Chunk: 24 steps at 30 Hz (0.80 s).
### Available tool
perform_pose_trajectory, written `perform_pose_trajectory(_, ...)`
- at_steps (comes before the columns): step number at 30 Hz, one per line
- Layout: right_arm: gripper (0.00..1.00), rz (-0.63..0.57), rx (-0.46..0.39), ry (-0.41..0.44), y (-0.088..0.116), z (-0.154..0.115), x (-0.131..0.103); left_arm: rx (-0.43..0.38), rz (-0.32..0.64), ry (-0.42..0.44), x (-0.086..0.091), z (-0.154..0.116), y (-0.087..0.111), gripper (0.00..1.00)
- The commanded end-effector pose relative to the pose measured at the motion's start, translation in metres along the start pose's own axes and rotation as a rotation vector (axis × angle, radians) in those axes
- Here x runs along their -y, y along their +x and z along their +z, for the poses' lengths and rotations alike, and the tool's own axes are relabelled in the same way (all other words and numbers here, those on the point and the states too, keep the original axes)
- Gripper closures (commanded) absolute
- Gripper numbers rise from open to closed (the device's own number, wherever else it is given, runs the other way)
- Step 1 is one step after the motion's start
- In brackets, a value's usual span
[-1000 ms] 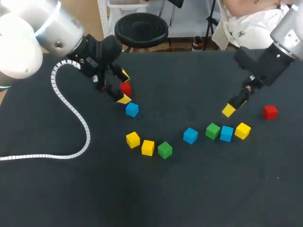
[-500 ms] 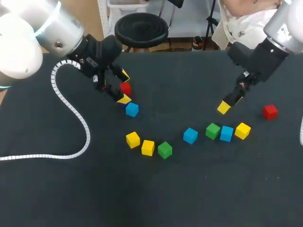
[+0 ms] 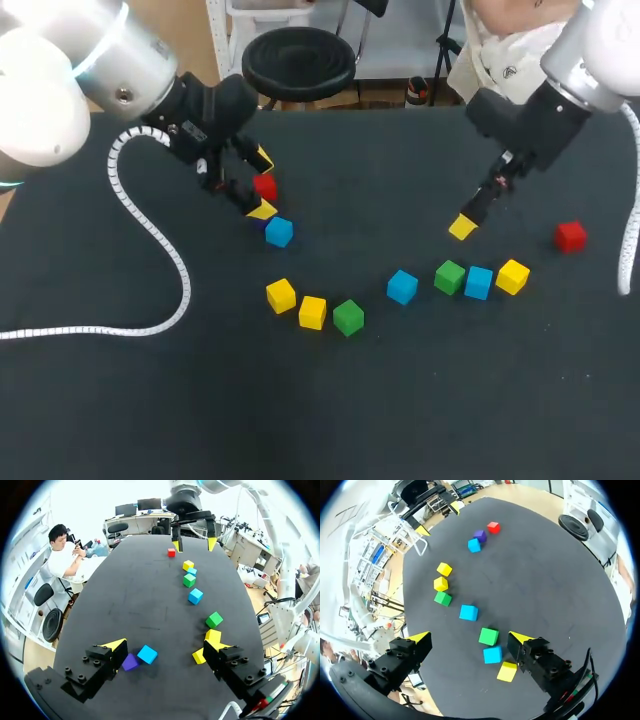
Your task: Place the blue cubes, place green cubes on the blue cubes, place the yellow cubes on the green cubes, then place the red cubes on the yellow cubes, and place purple cube on the red cubes.
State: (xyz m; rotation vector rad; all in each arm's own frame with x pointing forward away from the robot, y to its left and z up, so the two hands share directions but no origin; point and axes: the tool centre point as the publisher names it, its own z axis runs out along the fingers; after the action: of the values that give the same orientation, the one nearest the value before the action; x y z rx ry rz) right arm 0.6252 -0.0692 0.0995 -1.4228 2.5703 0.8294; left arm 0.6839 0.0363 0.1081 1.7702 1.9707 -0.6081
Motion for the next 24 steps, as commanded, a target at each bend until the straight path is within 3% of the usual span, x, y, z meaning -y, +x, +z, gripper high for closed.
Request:
perform_pose_trajectory(1, 0.00, -0.030, 0.044, 0.002, 0.015, 0.002, -0.004, 0.001, 0.001, 0.000, 0.000, -0.001, 0.001, 0.00)
perform_pose_trajectory(6, 0.00, -0.050, 0.060, 0.041, 0.026, -0.012, -0.008, 0.001, 0.001, 0.000, 0.000, -0.001, 0.001, 0.00)
perform_pose_trajectory(21, 0.00, -0.050, 0.060, 0.041, 0.026, -0.012, -0.008, 0.001, 0.001, 0.000, 0.000, -0.001, 0.001, 0.00)
perform_pose_trajectory(24, 0.00, -0.155, 0.032, 0.005, 0.017, 0.003, -0.029, 0.001, 0.001, 0.000, 0.000, -0.001, 0.001, 0.00)
